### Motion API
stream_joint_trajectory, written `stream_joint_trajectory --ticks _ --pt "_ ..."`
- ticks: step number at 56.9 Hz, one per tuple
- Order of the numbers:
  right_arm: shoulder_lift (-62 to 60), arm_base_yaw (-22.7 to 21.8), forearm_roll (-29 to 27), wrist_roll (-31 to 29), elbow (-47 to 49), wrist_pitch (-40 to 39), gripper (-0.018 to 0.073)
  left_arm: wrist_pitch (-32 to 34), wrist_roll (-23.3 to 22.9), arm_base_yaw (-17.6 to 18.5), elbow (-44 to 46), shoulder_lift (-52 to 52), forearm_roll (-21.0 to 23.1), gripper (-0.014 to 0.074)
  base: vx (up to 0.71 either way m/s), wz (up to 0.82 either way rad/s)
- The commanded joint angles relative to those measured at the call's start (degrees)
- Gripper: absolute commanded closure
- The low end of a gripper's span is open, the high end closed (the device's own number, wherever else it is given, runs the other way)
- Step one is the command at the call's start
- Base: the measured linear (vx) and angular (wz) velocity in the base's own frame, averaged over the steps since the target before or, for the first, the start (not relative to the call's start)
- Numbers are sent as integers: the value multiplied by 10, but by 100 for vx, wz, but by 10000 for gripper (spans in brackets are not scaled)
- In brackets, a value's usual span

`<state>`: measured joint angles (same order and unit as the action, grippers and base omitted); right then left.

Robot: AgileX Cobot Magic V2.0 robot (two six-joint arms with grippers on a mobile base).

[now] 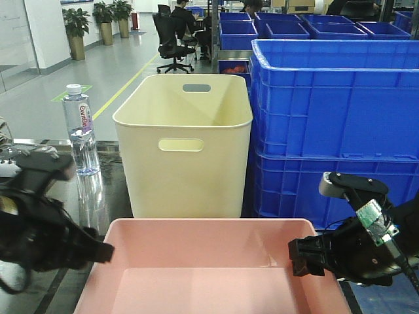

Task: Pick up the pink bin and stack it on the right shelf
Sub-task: 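Open the left gripper and withdraw it from the bin wall, then open the right gripper and withdraw it from the bin wall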

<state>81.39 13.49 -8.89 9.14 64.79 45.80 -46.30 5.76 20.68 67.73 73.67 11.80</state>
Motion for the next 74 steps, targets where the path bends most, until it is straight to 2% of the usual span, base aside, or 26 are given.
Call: stream_joint_trajectory --ticks 1,15,31,36,42,50,55,61,66,74 --pt "-17 -4 -1 -8 20 -29 55 54 2 -1 18 -72 4 120 0 0" --pt "-17 -4 -1 -8 20 -29 55 69 -3 -1 18 -199 4 169 0 0" --pt "-17 -4 -1 -8 20 -29 55 69 -3 -1 18 -283 3 191 0 0" --pt "-17 -4 -1 -8 20 -29 55 65 -3 -1 18 -293 -15 207 0 0" --pt "-17 -4 -1 -8 20 -29 55 74 -4 -7 -3 -308 -62 270 0 0" --pt "-17 -4 -1 -8 20 -28 55 172 -29 -57 -121 -368 -106 416 0 0" --pt "-17 -4 -1 -8 20 -28 55 265 -49 -87 -224 -423 -118 510 0 0" --pt "-17 -4 -1 -8 20 -28 55 360 -49 -120 -346 -487 -118 608 0 0" --pt "-17 -4 -1 -8 20 -28 55 422 -48 -138 -444 -535 -118 607 0 0" --pt "-17 -4 -1 -8 20 -28 55 452 -49 -152 -572 -591 -115 605 0 0"
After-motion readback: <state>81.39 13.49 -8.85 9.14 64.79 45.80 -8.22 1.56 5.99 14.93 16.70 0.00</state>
